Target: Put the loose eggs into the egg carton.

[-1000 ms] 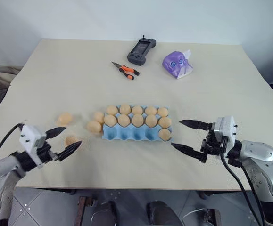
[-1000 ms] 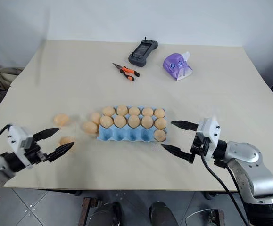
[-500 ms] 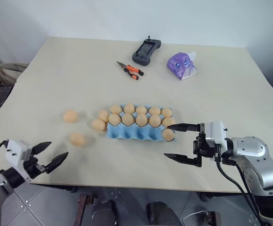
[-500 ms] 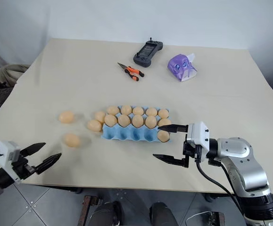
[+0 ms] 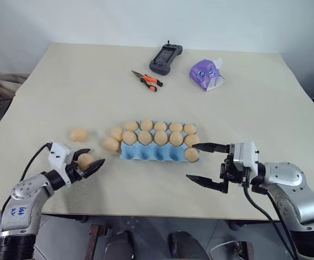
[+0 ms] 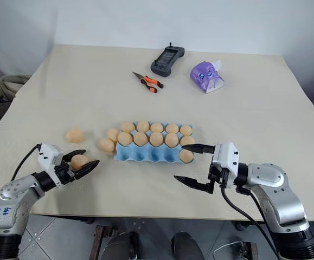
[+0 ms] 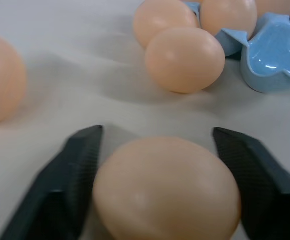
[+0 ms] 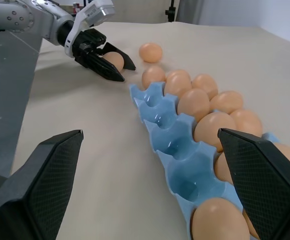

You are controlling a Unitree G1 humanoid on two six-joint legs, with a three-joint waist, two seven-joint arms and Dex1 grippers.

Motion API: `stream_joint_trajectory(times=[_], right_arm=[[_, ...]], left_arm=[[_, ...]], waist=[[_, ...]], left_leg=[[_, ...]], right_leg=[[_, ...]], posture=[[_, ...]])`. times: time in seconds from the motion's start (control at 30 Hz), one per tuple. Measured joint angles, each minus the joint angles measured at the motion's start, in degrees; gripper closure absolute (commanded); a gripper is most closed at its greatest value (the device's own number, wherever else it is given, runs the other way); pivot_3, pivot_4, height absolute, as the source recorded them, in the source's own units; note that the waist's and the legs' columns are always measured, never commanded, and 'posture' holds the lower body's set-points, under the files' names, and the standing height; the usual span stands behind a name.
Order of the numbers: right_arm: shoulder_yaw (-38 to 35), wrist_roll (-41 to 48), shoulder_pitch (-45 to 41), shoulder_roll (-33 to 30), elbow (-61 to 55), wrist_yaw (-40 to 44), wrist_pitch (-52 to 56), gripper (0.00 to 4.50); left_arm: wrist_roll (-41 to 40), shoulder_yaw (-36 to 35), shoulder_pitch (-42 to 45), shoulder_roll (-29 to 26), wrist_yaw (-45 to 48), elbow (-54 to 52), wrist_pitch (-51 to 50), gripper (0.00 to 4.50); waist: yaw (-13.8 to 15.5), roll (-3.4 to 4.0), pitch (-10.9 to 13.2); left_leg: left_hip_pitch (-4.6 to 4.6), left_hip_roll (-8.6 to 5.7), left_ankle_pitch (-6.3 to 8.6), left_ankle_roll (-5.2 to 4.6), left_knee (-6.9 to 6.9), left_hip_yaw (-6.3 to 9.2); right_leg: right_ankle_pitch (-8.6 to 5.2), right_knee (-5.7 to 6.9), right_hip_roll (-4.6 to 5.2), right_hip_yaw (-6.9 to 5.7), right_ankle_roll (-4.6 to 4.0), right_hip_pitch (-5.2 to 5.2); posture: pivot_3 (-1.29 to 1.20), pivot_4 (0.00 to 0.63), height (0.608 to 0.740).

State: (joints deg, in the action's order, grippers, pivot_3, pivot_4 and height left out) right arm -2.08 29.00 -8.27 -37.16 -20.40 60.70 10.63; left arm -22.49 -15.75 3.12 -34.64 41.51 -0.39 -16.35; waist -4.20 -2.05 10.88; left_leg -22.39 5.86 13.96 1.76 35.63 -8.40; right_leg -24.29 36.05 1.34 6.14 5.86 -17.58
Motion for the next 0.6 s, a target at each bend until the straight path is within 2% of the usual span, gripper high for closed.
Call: stream_joint_trajectory(times=[0.03, 0.27, 0.43, 0.6], right_arm=[[0.0, 0.0, 0.0, 0.0, 0.0, -0.2, 0.0, 0.00], [0.0, 0.0, 0.0, 0.0, 0.0, -1.2, 0.0, 0.00], [-0.5, 0.0, 0.5, 0.0, 0.0, -1.8, -0.2, 0.00], [-1.5, -0.1, 2.5, -0.2, -0.2, -3.2, -0.2, 0.00]], left_arm=[[0.1, 0.0, 0.0, 0.0, 0.1, 0.1, 0.2, 2.02], [-0.9, 0.0, 0.2, -0.6, 2.1, 0.0, 0.3, 2.05], [-3.2, 4.7, 12.3, -0.4, 5.0, -3.7, -4.0, 2.05], [-2.4, 14.9, 23.3, 3.3, 8.4, -2.8, -6.4, 2.05]], waist=[[0.0, 0.00, 0.0], [-0.1, 0.00, 0.0], [1.6, 0.00, 0.0], [1.9, 0.01, 0.0]], left_leg=[[0.00, 0.00, 0.00, 0.00, 0.01, 0.00], [-0.01, 0.00, 0.00, 0.00, 0.02, 0.01], [-0.08, -0.07, -0.01, -0.03, 0.28, 0.06], [-0.08, -0.16, 0.02, -0.14, 0.41, -0.05]], right_leg=[[0.00, 0.02, 0.00, 0.00, 0.00, 0.00], [0.00, 0.03, 0.00, -0.03, 0.00, 0.00], [0.02, 0.10, 0.00, -0.19, 0.04, 0.10], [0.10, 0.07, -0.32, 0.05, 0.20, 0.07]], posture=[[0.00, 0.150, 0.740], [0.00, 0.150, 0.740], [0.00, 0.150, 0.740], [0.00, 0.150, 0.740]])
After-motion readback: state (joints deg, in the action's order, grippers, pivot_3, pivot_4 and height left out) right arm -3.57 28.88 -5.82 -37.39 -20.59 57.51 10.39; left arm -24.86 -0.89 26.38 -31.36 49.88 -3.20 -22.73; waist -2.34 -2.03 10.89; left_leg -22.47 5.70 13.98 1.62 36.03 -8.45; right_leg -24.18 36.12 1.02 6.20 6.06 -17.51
